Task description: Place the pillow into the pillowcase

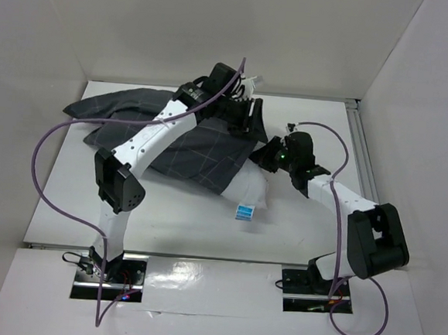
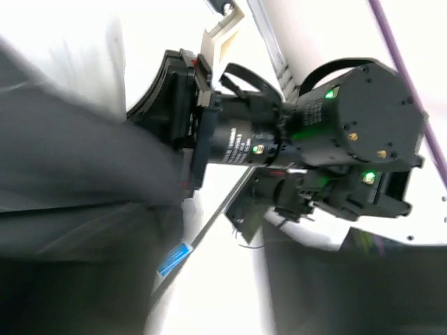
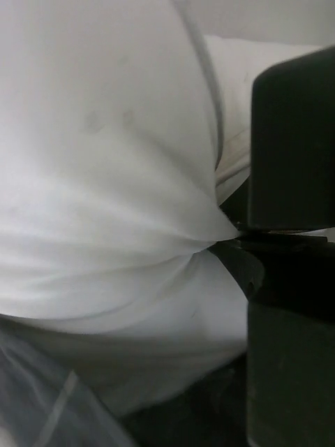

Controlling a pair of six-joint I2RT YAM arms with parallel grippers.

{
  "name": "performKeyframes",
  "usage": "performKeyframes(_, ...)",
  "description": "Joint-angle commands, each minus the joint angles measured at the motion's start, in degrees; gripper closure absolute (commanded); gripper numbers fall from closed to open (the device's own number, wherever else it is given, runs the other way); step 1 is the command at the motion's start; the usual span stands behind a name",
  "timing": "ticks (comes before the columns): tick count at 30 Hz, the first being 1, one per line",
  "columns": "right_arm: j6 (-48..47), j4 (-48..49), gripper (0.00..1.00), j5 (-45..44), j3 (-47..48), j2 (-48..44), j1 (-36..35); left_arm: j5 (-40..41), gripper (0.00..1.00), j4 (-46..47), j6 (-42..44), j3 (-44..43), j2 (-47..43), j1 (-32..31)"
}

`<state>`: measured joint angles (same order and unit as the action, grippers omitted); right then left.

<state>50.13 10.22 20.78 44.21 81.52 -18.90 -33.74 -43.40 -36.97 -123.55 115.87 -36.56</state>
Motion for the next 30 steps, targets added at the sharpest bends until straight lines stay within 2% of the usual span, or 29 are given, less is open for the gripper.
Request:
performKeyframes(1, 4.4, 7.5, 1.00, 1.0, 3.7, -1.2, -2.0, 3.5, 0.24, -5.3, 9.6, -12.1, -1.5, -0.3)
performKeyframes(3, 5.3, 8.1, 1.00, 2.2, 4.9, 0.4, -2.0, 9.0, 0.14, -11.3, 12.0, -14.2, -0.7, -0.3)
performKeyframes(4, 5.9, 8.6, 1.00, 2.8, 5.4, 2.0, -2.0, 17.1, 0.12, -14.3, 12.6, -12.2, -2.1, -1.5)
performKeyframes(6, 8.7, 11.6, 1.00, 5.0, 5.5, 3.2, -2.0, 26.5, 0.10, -14.3, 13.4, -6.4, -6.3, -3.4)
performKeyframes(7, 9.7, 12.7, 1.00, 5.7, 6.0, 3.9, -2.0, 35.1, 0.13, -12.8, 13.4, 1.0, -11.1, -5.4)
performKeyframes(9, 12.2, 15.4, 1.00, 7.1, 6.0, 3.9, -2.0, 43.3, 0.27, -11.5, 10.4, 8.9, -15.7, -7.1)
performKeyframes(10, 12.8, 16.1, 1.00, 7.1, 6.0, 4.5, -2.0, 46.2, 0.47, -11.4, 8.7, 12.6, -17.7, -7.7)
performKeyframes(11, 13.4, 16.6, 1.00, 7.7, 6.0, 4.5, -1.4, 49.6, 0.59, -10.5, 6.8, 16.1, -19.4, -9.0)
performKeyframes(12, 13.9, 17.1, 1.00, 8.2, 6.0, 4.5, -1.4, 51.6, 0.68, -9.3, 2.0, 22.9, -22.6, -9.9)
performKeyframes(13, 13.9, 17.1, 1.00, 8.2, 6.5, 5.1, -1.4, 53.1, 0.68, -8.4, -0.2, 26.3, -24.0, -11.0)
performKeyframes(14, 13.9, 17.1, 1.00, 8.2, 6.5, 5.1, -1.4, 55.8, 0.63, -7.8, -2.8, 29.1, -25.2, -13.3)
performKeyframes(15, 13.4, 16.3, 1.00, 8.2, 7.3, 5.1, -1.4, 57.6, 0.55, -7.8, -8.5, 34.1, -26.3, -14.5)
performKeyframes(17, 13.4, 15.6, 1.00, 8.2, 7.9, 5.1, -1.4, 62.0, 0.37, -7.1, -13.5, 38.3, -29.3, -17.2)
performKeyframes(18, 13.4, 15.6, 1.00, 8.2, 7.9, 5.6, -0.9, 64.7, 0.20, -7.1, -15.4, 41.5, -30.1, -19.3)
performKeyframes(20, 12.7, 14.9, 1.00, 8.2, 9.2, 5.6, -0.9, 65.8, 0.08, -6.1, -19.9, 45.1, -31.4, -20.0)
performKeyframes(22, 12.7, 14.9, 1.00, 8.8, 9.8, 6.1, -0.9, 67.5, 0.04, -5.4, -23.0, 50.2, -31.9, -20.6)
performKeyframes(26, 12.1, 13.8, 1.00, 9.5, 11.0, 6.6, -0.9, 73.5, 0.04, -3.4, -28.4, 54.8, -29.7, -20.6)
performKeyframes(30, 11.0, 12.2, 1.00, 10.1, 12.0, 6.6, -0.9, 76.0, 0.05, -0.1, -29.9, 58.5, -28.0, -17.2)
